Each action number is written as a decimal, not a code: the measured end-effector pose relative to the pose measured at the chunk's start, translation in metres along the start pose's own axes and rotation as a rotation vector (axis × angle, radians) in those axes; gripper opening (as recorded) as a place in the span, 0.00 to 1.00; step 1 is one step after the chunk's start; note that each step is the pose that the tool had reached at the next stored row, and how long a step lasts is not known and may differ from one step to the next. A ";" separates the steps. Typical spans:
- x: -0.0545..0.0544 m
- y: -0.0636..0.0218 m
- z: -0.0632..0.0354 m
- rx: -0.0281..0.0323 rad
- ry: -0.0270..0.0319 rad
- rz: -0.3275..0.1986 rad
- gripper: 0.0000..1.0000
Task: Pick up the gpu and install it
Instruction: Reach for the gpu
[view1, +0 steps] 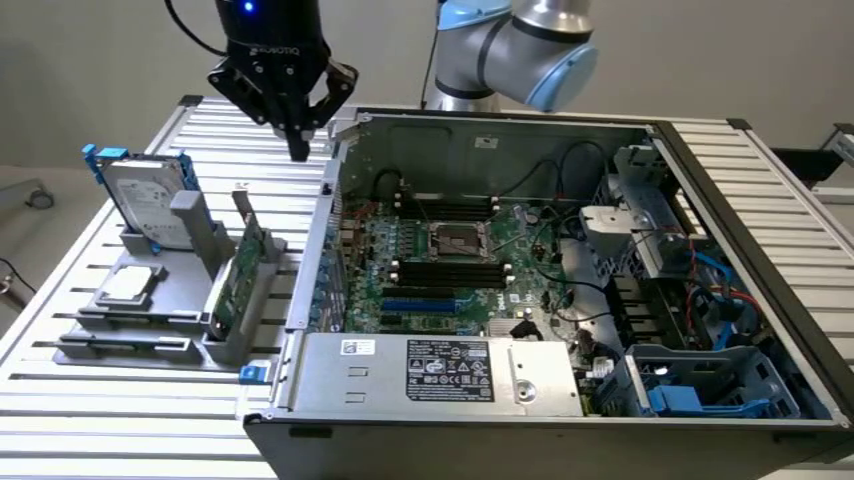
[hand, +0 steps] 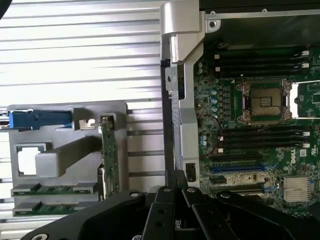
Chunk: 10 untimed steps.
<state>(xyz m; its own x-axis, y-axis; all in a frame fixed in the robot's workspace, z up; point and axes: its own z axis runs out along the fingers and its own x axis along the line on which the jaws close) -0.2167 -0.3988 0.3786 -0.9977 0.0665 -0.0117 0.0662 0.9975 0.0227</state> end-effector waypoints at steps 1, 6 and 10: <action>0.004 -0.0003 0.0006 0.0017 0.0003 0.000 0.11; 0.025 -0.0017 0.0041 0.0093 0.0015 -0.001 0.11; 0.041 -0.0029 0.0069 0.0157 0.0025 -0.002 0.11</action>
<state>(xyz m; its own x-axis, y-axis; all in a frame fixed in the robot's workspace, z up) -0.2575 -0.3988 0.3711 -0.9979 0.0643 -0.0092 0.0642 0.9979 0.0070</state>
